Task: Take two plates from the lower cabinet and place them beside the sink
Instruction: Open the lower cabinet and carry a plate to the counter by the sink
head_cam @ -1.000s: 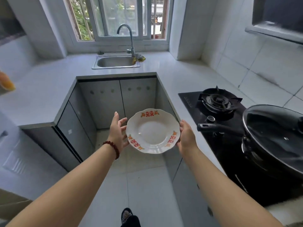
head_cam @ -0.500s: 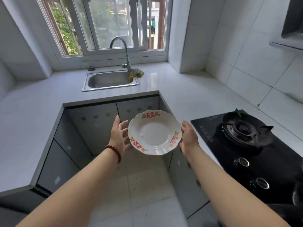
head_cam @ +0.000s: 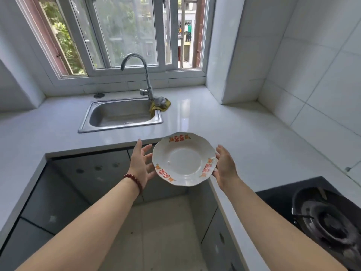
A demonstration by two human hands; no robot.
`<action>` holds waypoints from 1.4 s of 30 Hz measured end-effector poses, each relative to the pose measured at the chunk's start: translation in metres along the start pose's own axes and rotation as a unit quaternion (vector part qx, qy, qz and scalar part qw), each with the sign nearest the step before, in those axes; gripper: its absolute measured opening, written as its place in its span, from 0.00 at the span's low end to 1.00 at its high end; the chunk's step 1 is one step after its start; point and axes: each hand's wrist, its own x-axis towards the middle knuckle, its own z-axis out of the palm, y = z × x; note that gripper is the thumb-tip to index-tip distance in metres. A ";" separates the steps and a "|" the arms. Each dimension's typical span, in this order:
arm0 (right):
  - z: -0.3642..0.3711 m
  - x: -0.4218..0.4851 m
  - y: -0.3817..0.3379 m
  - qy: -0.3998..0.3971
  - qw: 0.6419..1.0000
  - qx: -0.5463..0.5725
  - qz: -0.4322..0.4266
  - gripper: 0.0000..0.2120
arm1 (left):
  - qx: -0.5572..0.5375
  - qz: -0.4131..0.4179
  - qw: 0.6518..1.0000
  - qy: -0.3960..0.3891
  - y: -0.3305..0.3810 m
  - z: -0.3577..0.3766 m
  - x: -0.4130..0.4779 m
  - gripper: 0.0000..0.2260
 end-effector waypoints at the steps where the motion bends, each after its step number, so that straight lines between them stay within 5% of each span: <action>1: 0.001 0.012 -0.006 0.000 1.000 0.004 0.001 0.28 | -0.003 -0.004 1.000 0.001 0.005 0.007 0.011 0.29; 27: 0.140 0.359 -0.088 0.097 0.994 0.024 0.046 0.24 | 0.024 -0.051 0.998 -0.029 0.159 0.081 0.376 0.21; 42: 0.166 0.533 -0.138 0.101 0.992 0.014 0.071 0.24 | 0.036 -0.097 0.995 -0.017 0.206 0.145 0.538 0.25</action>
